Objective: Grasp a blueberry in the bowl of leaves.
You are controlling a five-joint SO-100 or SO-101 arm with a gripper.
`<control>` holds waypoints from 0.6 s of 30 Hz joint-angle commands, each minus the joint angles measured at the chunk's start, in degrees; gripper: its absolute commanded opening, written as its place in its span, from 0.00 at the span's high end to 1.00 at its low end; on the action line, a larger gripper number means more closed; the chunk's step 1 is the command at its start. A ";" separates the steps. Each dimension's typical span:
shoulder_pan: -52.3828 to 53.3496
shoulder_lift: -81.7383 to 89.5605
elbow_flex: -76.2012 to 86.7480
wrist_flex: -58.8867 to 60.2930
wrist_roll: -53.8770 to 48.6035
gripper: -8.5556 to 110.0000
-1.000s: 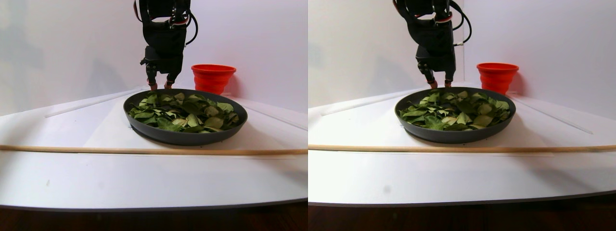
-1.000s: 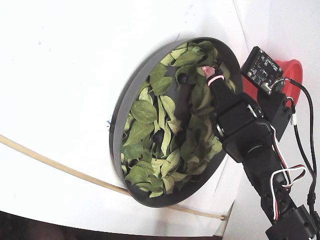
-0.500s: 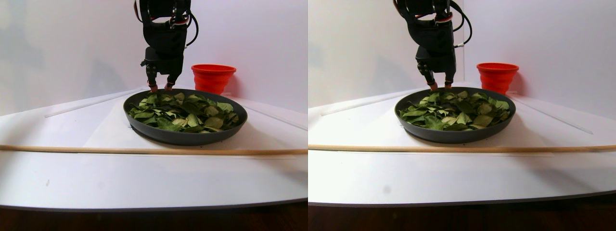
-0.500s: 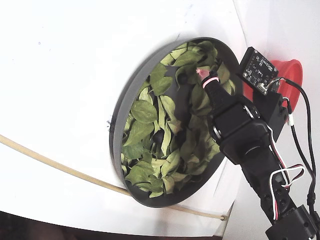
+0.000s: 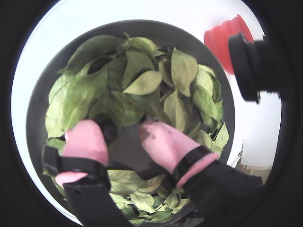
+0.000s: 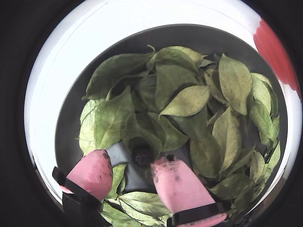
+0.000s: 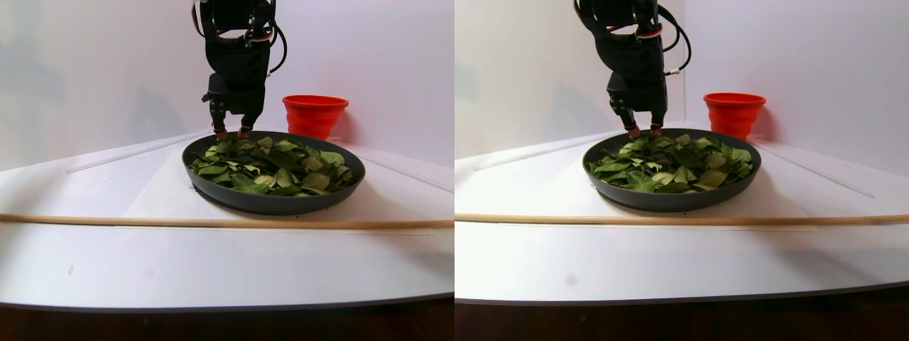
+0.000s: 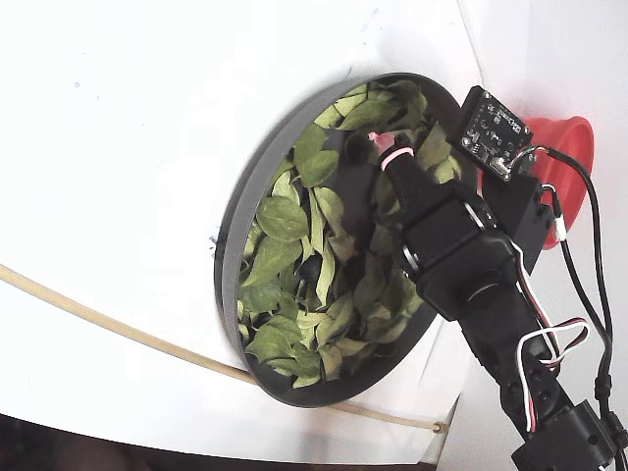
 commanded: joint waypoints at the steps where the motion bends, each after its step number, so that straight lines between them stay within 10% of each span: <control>1: 0.35 1.05 -0.53 0.00 -0.26 0.79; 18: 0.70 -4.04 -4.39 -1.85 -0.35 0.79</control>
